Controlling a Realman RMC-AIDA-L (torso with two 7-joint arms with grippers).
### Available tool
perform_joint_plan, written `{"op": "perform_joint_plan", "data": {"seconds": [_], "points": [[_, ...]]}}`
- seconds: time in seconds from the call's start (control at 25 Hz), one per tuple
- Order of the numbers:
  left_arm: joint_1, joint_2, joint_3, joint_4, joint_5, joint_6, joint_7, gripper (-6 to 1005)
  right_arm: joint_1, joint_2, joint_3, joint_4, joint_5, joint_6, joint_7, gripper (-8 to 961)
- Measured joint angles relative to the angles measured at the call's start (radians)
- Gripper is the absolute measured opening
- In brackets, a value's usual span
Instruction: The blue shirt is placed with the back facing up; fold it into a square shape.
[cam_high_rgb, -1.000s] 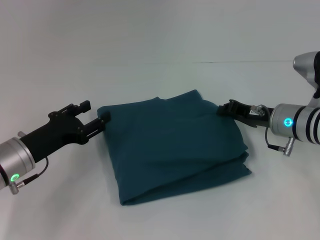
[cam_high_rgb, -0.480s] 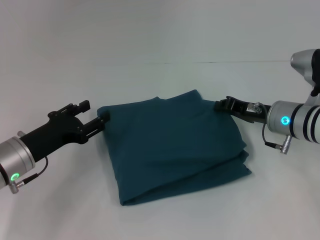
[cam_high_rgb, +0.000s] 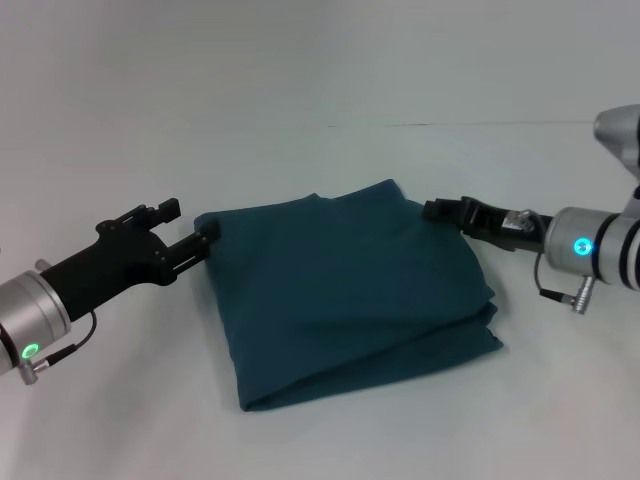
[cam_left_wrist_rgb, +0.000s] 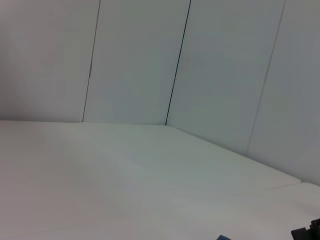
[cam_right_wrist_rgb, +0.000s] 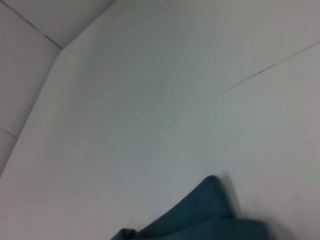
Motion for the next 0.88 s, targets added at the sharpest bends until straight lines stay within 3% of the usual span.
{"op": "perform_joint_plan", "data": {"seconds": [0.24,0.4,0.56,0.76,0.88], "points": [[0.000,0.002,0.000,0.003,0.000,0.000,-0.003,690,-0.035,-0.029,0.026,-0.066,0.001,-0.037,0.037,534],[-0.002,0.003,0.000,0.004,0.000,0.000,-0.005,690,-0.042,-0.061,0.024,-0.094,0.001,-0.093,0.057,579],[-0.004,0.003,-0.002,0.005,0.000,0.000,-0.006,690,-0.038,-0.071,0.017,-0.108,-0.004,-0.156,0.046,624],[-0.005,0.003,-0.002,0.005,0.000,0.000,-0.007,690,-0.040,-0.072,-0.010,-0.109,-0.008,-0.235,0.017,602],[-0.005,0.003,-0.002,0.005,0.000,-0.001,-0.007,690,-0.054,-0.073,-0.033,-0.109,-0.010,-0.288,-0.001,494]]}}
